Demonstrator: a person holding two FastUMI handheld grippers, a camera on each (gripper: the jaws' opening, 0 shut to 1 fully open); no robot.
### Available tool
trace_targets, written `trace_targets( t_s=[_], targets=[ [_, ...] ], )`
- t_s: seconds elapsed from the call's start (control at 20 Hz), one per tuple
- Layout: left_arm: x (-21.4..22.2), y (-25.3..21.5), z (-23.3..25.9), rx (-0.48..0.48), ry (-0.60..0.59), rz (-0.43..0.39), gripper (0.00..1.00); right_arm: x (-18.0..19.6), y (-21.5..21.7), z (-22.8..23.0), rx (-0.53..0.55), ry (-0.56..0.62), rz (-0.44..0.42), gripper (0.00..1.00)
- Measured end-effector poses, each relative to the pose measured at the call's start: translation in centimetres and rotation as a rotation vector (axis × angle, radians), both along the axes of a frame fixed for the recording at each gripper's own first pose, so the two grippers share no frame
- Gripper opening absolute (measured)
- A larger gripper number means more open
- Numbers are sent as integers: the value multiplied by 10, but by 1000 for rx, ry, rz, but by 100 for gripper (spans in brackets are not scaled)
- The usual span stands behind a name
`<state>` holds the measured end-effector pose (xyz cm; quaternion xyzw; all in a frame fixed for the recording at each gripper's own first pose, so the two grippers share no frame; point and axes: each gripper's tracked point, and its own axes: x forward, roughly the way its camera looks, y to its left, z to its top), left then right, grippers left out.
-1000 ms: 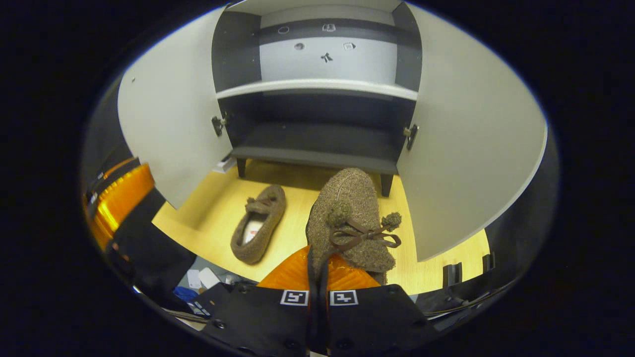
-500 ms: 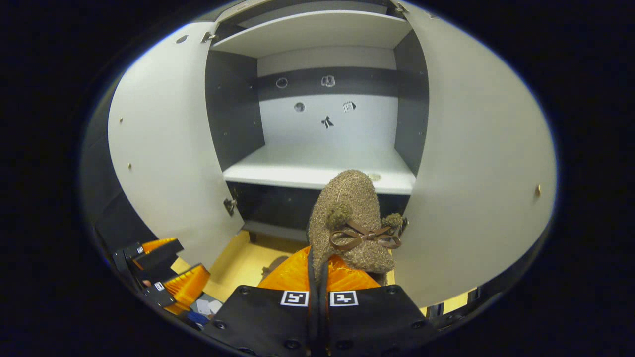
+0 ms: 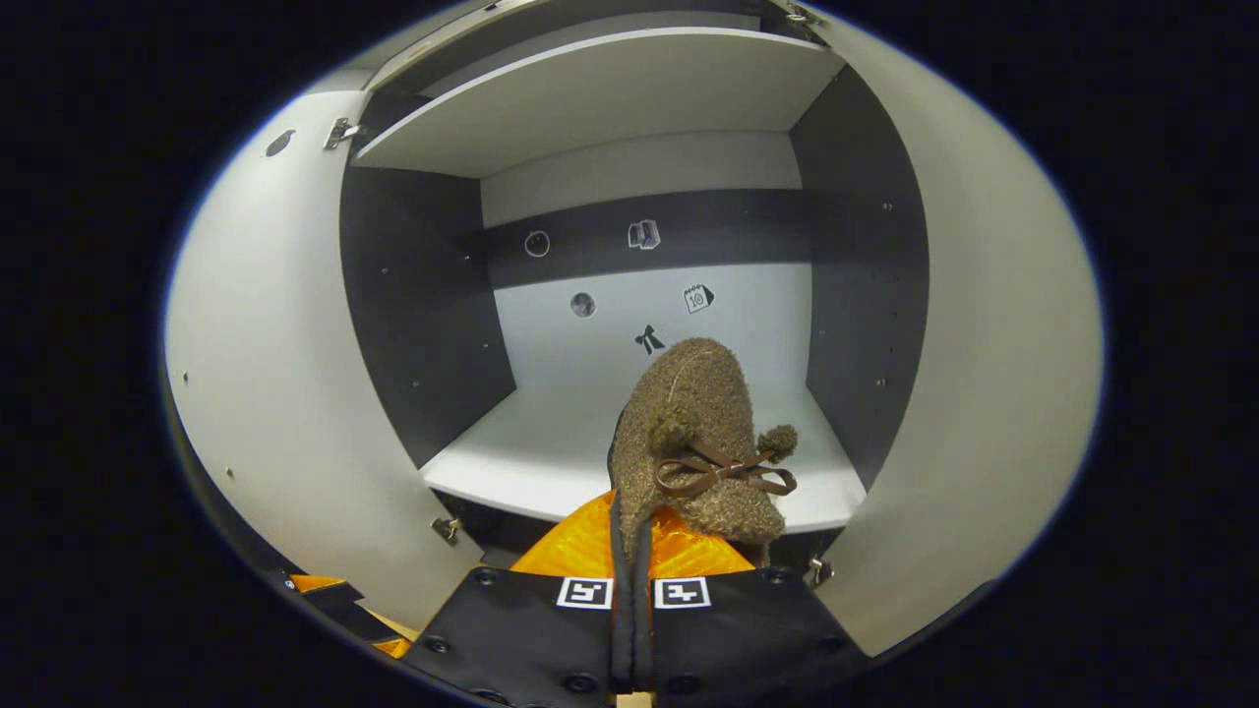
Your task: Grab one shoe with the right hand and put it into the shoe cabinet, grab the other shoe with the left hand and put it into the shoe cabinet; then close the right door with the right hand and the left door with the left hand.
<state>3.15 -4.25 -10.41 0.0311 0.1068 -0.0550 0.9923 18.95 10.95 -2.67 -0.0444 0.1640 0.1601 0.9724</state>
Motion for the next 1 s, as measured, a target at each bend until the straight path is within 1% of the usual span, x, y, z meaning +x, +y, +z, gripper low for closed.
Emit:
trace_targets(
  t_s=[0.1,0.15,0.25,0.35,0.5,0.65,0.8,1.0],
  targets=[
    [6,-1,2,17,1,16,100,24,2,11,11,-30,-2,1],
    [10,-1,5,23,-1,25,95,37,3,15,11,-44,-4,1],
    [16,2,12,35,2,52,95,61,2,20,4,-55,-18,2],
    [23,6,22,16,-8,83,95,85,3,23,-1,-72,-26,2],
    [32,13,32,-9,-15,134,95,117,2,26,-35,-90,-35,2],
    [37,20,35,4,-16,175,95,146,2,28,-59,-125,-42,2],
    [36,24,39,40,-16,207,95,171,1,21,-70,-135,-54,2],
    [32,29,38,65,-4,259,95,189,0,-6,-84,-92,-71,4]
  ],
)
